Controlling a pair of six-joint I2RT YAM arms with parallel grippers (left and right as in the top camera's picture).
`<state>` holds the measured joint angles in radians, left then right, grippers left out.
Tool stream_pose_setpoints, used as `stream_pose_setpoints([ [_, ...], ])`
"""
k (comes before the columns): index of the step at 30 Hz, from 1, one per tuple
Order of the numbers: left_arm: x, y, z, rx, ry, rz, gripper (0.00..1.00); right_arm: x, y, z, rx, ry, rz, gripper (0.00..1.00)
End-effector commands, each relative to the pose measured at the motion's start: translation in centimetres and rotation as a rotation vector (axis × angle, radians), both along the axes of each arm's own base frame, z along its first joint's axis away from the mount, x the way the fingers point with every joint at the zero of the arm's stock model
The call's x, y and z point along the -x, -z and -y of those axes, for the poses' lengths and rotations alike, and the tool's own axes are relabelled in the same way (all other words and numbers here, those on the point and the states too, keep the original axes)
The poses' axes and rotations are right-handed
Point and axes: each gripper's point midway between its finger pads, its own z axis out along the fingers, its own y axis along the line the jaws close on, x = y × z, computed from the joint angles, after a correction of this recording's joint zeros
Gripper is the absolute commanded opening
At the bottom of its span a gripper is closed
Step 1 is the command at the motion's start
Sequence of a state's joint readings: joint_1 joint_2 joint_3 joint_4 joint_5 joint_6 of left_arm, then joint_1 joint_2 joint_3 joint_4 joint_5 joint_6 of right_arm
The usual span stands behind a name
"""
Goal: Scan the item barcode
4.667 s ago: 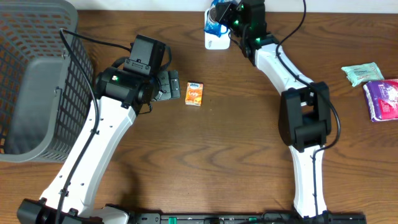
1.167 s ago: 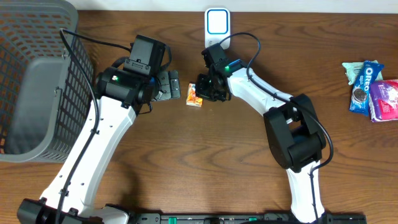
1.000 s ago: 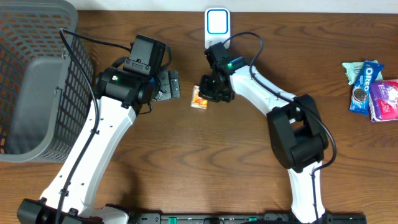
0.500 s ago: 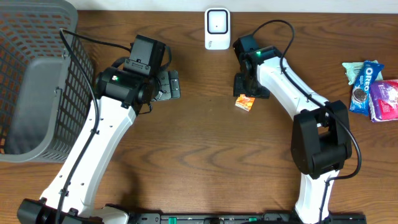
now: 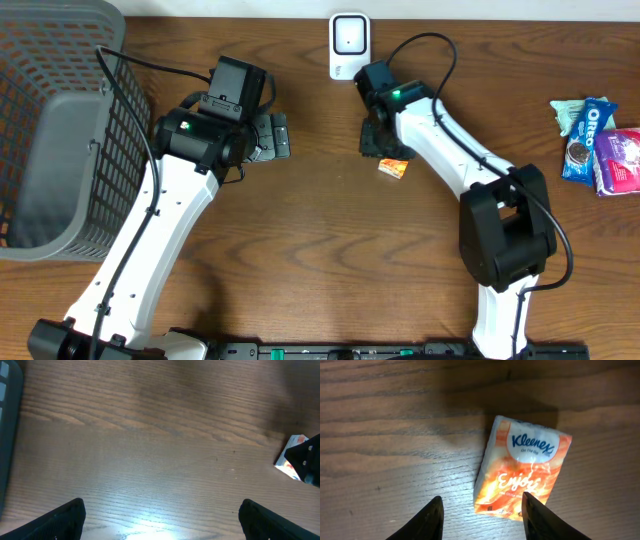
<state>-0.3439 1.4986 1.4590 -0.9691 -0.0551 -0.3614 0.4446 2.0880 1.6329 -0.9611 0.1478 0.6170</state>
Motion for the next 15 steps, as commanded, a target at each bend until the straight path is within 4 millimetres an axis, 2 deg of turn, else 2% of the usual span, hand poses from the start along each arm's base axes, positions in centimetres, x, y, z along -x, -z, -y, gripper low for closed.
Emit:
stream_pose_setpoints([
  [1, -0.1, 0.1, -0.2, -0.011, 0.003, -0.002, 0.98, 0.1, 1.8, 1.5, 0.112, 0.082, 0.01, 0.43],
  [5, -0.1, 0.1, -0.2, -0.011, 0.003, -0.002, 0.98, 0.2, 2.8, 2.2, 0.156, 0.085, -0.008, 0.43],
  [9, -0.1, 0.1, -0.2, -0.011, 0.003, -0.002, 0.98, 0.4, 3.6, 2.3, 0.165, 0.084, -0.027, 0.38],
  [12, -0.1, 0.1, -0.2, -0.011, 0.004, -0.002, 0.98, 0.6, 4.2, 2.4, 0.172, 0.083, -0.041, 0.27],
  [14, -0.1, 0.1, -0.2, -0.011, 0.004, -0.002, 0.98, 0.8, 4.6, 2.1, 0.162, 0.08, -0.058, 0.13],
  [15, -0.1, 0.1, -0.2, -0.011, 0.004, -0.002, 0.98, 1.0, 4.8, 1.8, 0.142, 0.077, -0.07, 0.03],
])
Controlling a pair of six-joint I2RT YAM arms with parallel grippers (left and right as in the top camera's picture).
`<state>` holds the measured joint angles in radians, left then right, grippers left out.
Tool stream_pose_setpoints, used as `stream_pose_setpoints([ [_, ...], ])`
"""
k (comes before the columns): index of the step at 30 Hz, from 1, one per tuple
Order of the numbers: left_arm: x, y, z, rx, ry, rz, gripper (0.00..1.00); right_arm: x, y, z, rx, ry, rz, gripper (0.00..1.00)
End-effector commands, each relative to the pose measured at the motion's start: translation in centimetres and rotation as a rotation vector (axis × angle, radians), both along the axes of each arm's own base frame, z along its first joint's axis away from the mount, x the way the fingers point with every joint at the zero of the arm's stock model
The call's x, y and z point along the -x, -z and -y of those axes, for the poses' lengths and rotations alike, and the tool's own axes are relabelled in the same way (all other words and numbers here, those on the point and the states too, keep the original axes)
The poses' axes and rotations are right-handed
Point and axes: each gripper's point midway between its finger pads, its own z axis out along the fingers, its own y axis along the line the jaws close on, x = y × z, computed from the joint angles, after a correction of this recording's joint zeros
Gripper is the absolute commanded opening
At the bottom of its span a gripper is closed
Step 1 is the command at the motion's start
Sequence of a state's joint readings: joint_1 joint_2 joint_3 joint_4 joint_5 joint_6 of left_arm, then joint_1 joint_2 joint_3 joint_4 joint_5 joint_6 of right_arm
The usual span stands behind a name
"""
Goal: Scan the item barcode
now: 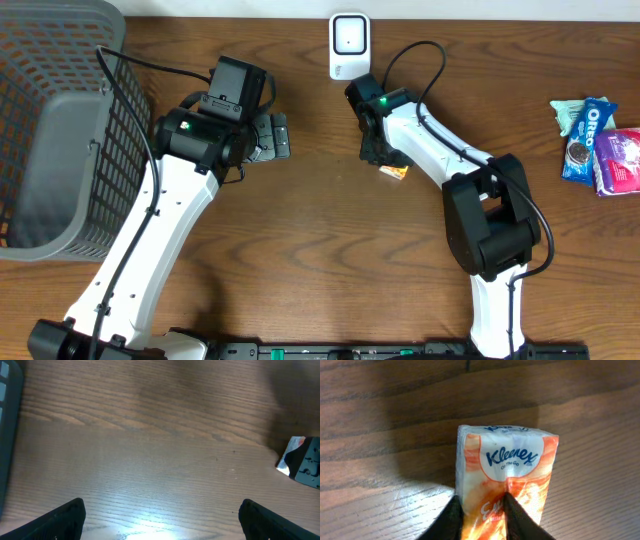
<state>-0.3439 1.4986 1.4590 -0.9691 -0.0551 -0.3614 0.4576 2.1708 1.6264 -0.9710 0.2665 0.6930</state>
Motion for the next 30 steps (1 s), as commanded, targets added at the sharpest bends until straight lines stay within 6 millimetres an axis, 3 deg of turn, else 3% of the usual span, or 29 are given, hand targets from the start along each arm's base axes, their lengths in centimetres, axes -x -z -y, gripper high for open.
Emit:
stream_pose_setpoints([
  [1, -0.1, 0.1, -0.2, -0.011, 0.004, -0.002, 0.98, 0.8, 1.7, -0.1, -0.004, 0.007, -0.049, 0.01],
  [6, -0.1, 0.1, -0.2, -0.011, 0.004, -0.002, 0.98, 1.4, 0.9, -2.2, -0.141, -0.038, -0.093, 0.01],
  [12, -0.1, 0.1, -0.2, -0.011, 0.004, -0.002, 0.98, 0.4, -3.8, -6.5, -0.523, -0.288, -0.067, 0.01],
  [15, -0.1, 0.1, -0.2, -0.011, 0.003, -0.002, 0.98, 0.0, -5.1, -7.4, -0.687, -0.3, -0.066, 0.01],
  [19, -0.1, 0.1, -0.2, -0.011, 0.004, -0.002, 0.98, -0.2, -5.2, -7.4, -0.816, -0.318, -0.09, 0.01],
  [24, -0.1, 0.1, -0.2, -0.011, 0.004, -0.002, 0.98, 0.5, -5.8, -10.0, -1.061, -0.418, -0.125, 0.01],
  [30, -0.1, 0.1, -0.2, -0.011, 0.003, -0.002, 0.98, 0.0, -3.3, -8.8, -1.127, -0.324, -0.18, 0.01],
])
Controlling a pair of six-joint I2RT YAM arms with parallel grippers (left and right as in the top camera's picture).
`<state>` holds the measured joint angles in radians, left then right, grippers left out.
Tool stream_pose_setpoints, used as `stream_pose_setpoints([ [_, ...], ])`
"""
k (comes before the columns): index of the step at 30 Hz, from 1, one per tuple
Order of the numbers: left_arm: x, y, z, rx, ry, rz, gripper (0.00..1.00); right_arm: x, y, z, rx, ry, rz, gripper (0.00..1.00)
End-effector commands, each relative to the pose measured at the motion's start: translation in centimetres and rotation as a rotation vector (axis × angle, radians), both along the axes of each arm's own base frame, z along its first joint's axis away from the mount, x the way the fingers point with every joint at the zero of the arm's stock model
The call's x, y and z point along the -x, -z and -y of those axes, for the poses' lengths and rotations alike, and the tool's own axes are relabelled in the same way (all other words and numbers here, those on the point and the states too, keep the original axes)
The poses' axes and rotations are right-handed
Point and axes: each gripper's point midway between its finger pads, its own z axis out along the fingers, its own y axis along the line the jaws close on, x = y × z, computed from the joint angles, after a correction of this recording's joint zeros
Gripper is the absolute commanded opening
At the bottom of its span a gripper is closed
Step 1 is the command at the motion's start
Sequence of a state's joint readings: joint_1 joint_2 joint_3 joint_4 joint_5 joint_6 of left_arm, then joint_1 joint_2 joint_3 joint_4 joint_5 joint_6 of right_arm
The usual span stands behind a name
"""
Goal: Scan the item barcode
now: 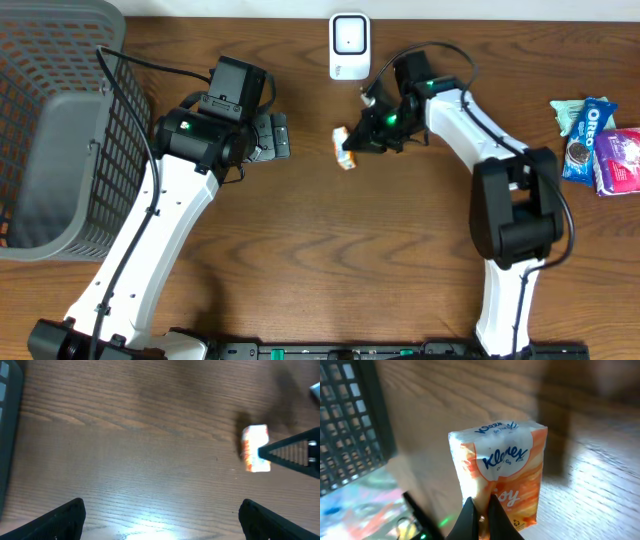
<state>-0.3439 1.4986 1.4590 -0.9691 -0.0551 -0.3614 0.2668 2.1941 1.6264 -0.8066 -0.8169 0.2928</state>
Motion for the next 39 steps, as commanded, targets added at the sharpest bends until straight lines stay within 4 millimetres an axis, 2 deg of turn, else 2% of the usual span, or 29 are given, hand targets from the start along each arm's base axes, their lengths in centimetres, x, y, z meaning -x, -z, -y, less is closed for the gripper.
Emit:
stream_pose_setpoints([
  [1, -0.1, 0.1, -0.2, -0.011, 0.003, -0.002, 0.98, 0.2, 1.7, 1.0, -0.083, 0.031, -0.11, 0.01],
  [3, -0.1, 0.1, -0.2, -0.011, 0.003, -0.002, 0.98, 0.2, 2.9, 1.9, -0.058, 0.051, -0.142, 0.01],
  [5, -0.1, 0.1, -0.2, -0.011, 0.003, -0.002, 0.98, 0.2, 4.4, 3.6, 0.037, 0.078, -0.155, 0.01],
  [7, -0.1, 0.1, -0.2, -0.011, 0.003, -0.002, 0.98, 0.2, 6.2, 6.4, 0.204, 0.11, -0.152, 0.02],
  [9, -0.1, 0.1, -0.2, -0.011, 0.003, -0.002, 0.98, 0.4, 6.7, 8.4, 0.31, 0.125, -0.151, 0.06],
  [12, -0.1, 0.1, -0.2, -0.011, 0.003, -0.002, 0.98, 0.8, 6.4, 10.8, 0.422, 0.134, -0.144, 0.14],
  [13, -0.1, 0.1, -0.2, -0.011, 0.003, -0.002, 0.98, 0.9, 5.8, 11.4, 0.444, 0.128, -0.134, 0.22],
  [14, -0.1, 0.1, -0.2, -0.011, 0.003, -0.002, 0.98, 1.0, 5.4, 11.5, 0.447, 0.125, -0.13, 0.26],
  [18, -0.1, 0.1, -0.2, -0.011, 0.003, -0.002, 0.98, 1.1, 3.8, 10.9, 0.415, 0.119, -0.113, 0.36],
  [20, -0.1, 0.1, -0.2, -0.011, 0.004, -0.002, 0.98, 1.0, 2.9, 9.2, 0.337, 0.107, -0.102, 0.46],
  [21, -0.1, 0.1, -0.2, -0.011, 0.003, -0.002, 0.98, 0.9, 2.7, 8.8, 0.317, 0.104, -0.098, 0.47],
  [23, -0.1, 0.1, -0.2, -0.011, 0.004, -0.002, 0.98, 0.8, 2.7, 8.3, 0.312, 0.119, -0.104, 0.45],
  [26, -0.1, 0.1, -0.2, -0.011, 0.003, -0.002, 0.98, 0.2, 2.7, 7.0, 0.316, 0.186, -0.124, 0.36],
  [28, -0.1, 0.1, -0.2, -0.011, 0.003, -0.002, 0.98, 0.0, 2.7, 6.1, 0.309, 0.206, -0.123, 0.33],
  [33, -0.1, 0.1, -0.2, -0.011, 0.004, -0.002, 0.98, -0.2, 2.5, 4.0, 0.293, 0.197, -0.1, 0.33],
  [39, -0.1, 0.1, -0.2, -0.011, 0.003, -0.002, 0.98, -0.2, 2.5, 3.4, 0.291, 0.223, -0.116, 0.3],
])
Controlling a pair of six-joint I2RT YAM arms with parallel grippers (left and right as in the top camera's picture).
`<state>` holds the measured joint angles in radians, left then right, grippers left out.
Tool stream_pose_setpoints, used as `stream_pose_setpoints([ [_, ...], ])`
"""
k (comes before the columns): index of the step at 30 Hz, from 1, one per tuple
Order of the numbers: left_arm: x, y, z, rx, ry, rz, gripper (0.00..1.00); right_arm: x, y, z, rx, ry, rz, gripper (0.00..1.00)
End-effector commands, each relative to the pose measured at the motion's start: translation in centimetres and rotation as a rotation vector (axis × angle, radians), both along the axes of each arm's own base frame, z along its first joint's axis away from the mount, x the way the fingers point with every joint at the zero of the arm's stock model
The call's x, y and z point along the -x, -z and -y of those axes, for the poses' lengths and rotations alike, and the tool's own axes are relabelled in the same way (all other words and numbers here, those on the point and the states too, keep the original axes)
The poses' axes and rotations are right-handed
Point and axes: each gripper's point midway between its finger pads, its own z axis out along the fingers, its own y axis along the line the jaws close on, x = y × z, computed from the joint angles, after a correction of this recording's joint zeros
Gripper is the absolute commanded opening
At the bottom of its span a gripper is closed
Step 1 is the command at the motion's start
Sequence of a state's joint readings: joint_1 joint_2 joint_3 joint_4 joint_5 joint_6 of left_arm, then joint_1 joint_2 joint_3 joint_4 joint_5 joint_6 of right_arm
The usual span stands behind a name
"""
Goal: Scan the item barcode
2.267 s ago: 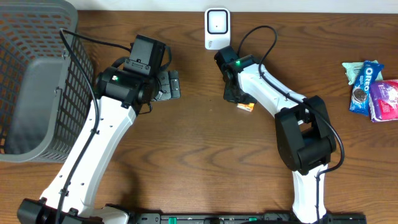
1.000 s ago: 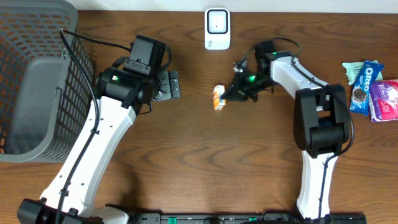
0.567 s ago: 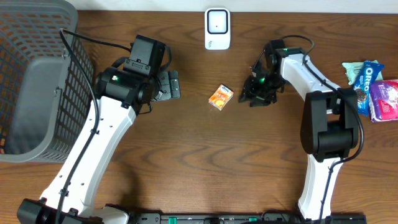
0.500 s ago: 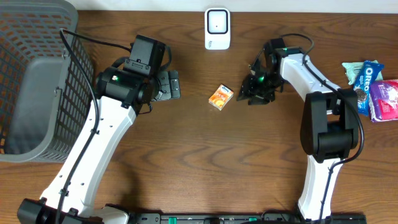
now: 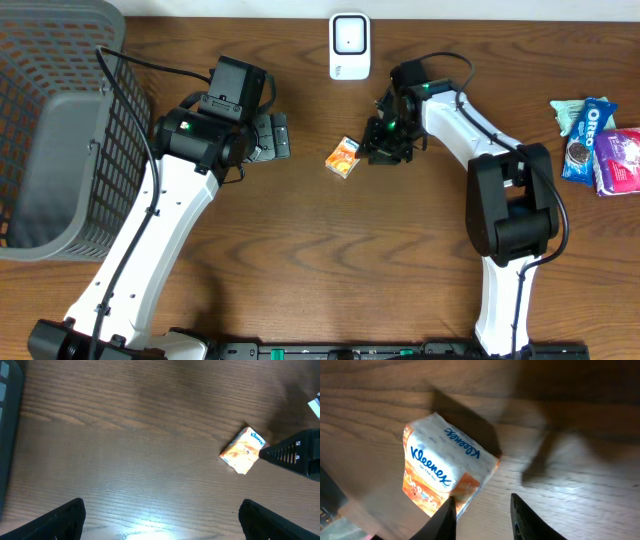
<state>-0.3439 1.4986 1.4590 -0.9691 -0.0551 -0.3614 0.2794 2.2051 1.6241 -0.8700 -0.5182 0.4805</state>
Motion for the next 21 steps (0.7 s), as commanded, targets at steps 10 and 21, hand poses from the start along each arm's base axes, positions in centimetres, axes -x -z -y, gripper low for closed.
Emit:
stream_pose_setpoints([
  [10, -0.1, 0.1, -0.2, -0.011, 0.003, -0.002, 0.98, -0.9, -4.3, -3.8, -0.275, 0.013, 0.016, 0.27],
  [21, -0.1, 0.1, -0.2, -0.011, 0.003, -0.002, 0.98, -0.7, -2.2, -2.9, -0.097, 0.032, 0.033, 0.32],
])
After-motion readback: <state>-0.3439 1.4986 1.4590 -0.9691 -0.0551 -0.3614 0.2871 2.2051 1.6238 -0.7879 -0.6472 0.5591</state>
